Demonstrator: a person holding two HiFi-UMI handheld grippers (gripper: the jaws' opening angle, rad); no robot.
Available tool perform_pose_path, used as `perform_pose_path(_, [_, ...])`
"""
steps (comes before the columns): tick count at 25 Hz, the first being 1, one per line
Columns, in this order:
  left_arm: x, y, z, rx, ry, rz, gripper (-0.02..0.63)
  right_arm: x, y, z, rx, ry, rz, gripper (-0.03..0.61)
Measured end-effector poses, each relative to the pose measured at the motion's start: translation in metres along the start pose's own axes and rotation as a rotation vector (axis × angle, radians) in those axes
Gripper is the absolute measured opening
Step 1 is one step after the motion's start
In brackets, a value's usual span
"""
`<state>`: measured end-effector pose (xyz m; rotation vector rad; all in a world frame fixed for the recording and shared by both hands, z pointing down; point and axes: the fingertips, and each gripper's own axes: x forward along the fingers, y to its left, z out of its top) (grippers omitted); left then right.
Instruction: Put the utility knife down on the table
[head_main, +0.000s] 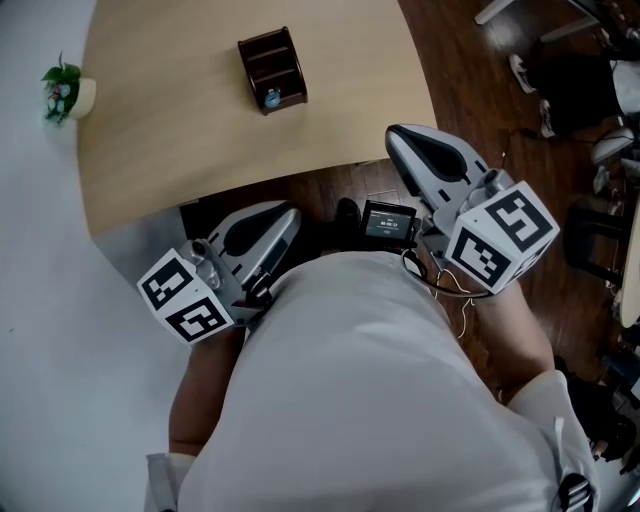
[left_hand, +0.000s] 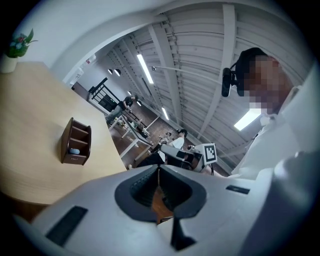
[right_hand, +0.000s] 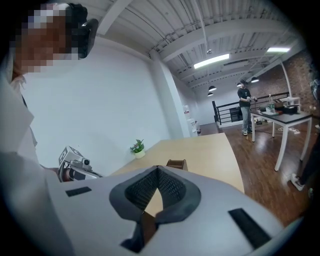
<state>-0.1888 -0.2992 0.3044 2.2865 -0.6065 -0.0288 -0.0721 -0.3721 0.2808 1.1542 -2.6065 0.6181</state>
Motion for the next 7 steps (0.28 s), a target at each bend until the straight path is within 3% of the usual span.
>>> perform_pose_path(7, [0.0080, -0.0039, -0.0058, -0.003, 0.001, 0.013, 0.003, 0.0000, -0.0006, -0.0055, -0.024, 0.015, 0.033, 0.000])
